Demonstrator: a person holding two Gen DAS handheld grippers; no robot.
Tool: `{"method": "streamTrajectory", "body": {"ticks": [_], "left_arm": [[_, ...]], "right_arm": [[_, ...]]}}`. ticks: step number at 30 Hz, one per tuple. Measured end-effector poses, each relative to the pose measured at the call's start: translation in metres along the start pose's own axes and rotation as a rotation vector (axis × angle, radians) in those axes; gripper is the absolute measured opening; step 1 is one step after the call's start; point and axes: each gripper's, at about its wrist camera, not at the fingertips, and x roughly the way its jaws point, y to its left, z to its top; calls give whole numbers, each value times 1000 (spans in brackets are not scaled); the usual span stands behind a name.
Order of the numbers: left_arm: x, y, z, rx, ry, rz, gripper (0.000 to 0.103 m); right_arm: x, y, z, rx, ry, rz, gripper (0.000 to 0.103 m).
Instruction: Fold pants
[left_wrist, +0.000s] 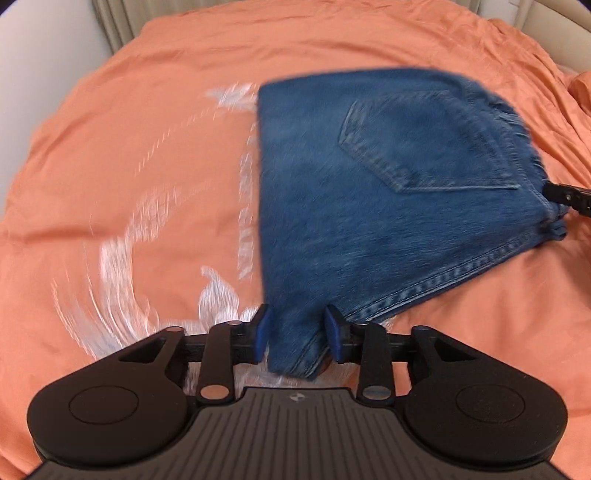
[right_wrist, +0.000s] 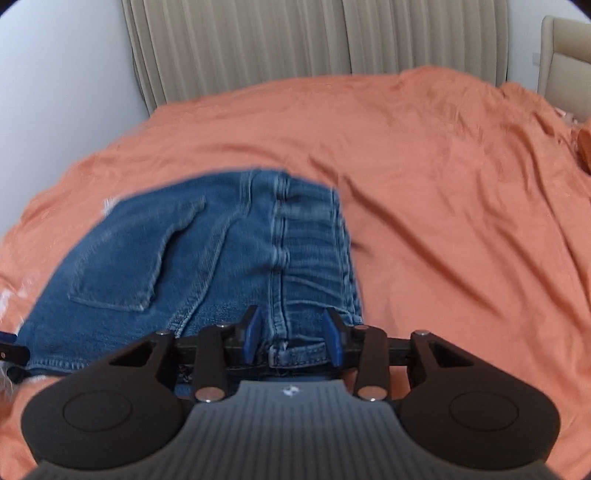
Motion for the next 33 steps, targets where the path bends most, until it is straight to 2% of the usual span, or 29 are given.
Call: {"method": "streamTrajectory", "body": {"ticks": [2, 3, 6, 8, 9, 13, 15, 17, 18, 21, 24, 25, 29, 33], "left_arm": [[7, 14, -4, -113, 10, -40, 43], [5, 16, -5, -129, 8, -44, 43], [-4, 8, -8, -75, 9, -7, 42], [-5, 3, -16, -26, 36, 36, 33], [-6, 1, -22, -4, 29, 70, 29], [-25, -3, -35, 15, -38, 75, 29], [-38, 0, -38, -6, -83, 63, 29], [-52, 3, -39, -44, -140, 48, 33], [-59, 4, -39, -66, -173, 39, 38], [-75, 7, -38, -142, -264, 7, 47], [-81, 15, -32, -233, -311, -31, 53], [-79, 18, -29, -268, -315, -54, 57], [-64, 31, -23, -389, -283, -108, 58], [-49, 37, -23, -447, -258, -125, 58]], "right_arm": [[10, 0, -5, -14, 23, -6, 34], [13, 1, -6, -21, 30, -12, 34], [15, 5, -5, -52, 31, -33, 34], [13, 6, -5, -65, 27, -41, 34], [13, 7, -5, -66, 25, -43, 34], [6, 5, -4, -49, 6, -44, 34], [-5, 3, -4, -24, -24, -37, 42], [-20, -5, -5, 31, -70, -24, 54], [-27, -11, -6, 74, -96, -18, 58], [-42, -35, -10, 279, -140, 24, 62], [-39, -61, -21, 500, -102, 120, 62], [-35, -66, -25, 545, -86, 136, 62], [-20, -76, -28, 622, -36, 185, 62], [-5, -75, -33, 643, 8, 191, 60]]}}
